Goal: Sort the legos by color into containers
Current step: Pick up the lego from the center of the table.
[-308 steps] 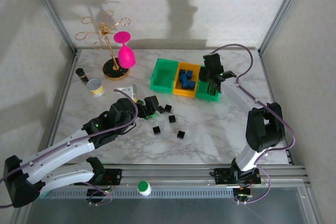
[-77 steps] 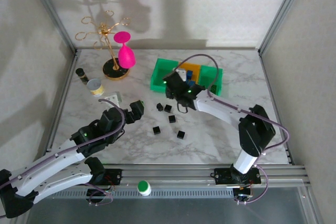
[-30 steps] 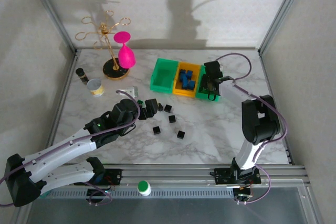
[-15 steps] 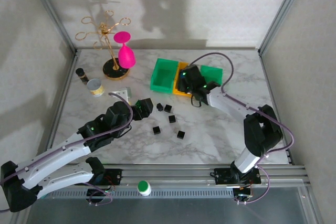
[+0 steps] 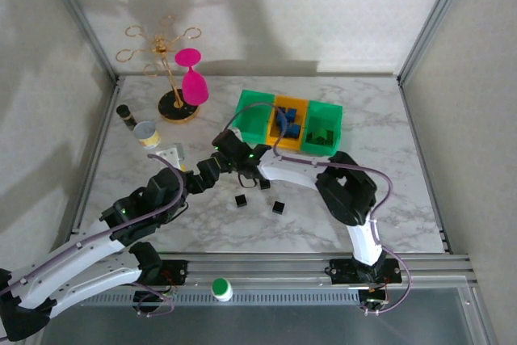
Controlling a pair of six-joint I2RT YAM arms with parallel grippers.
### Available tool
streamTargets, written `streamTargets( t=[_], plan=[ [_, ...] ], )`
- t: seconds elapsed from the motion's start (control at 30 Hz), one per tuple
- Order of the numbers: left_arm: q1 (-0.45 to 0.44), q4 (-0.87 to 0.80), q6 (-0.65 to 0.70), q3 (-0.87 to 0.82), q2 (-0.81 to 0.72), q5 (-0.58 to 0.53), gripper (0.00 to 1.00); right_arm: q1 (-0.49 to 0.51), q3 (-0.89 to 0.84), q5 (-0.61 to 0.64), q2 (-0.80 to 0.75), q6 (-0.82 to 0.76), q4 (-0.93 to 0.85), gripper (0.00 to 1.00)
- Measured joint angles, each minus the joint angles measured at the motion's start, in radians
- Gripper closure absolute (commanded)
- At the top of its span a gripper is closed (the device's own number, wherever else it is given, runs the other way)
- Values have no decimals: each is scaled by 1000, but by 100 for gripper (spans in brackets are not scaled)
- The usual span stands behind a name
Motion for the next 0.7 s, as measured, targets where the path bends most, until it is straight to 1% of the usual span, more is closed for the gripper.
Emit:
streamTargets(
  t=[0.43,0.57,0.7],
  plan=[
    [0,-45,-36,-6,-47,-58,0,12,158,-4,190,21,12,27],
    [0,-45,-40,-6,-48,-72,0,13,215,5,246,18,18,27],
    [0,-50,-40,-6,-48,-74,0,13,232,26,264,17,11,27]
  ],
)
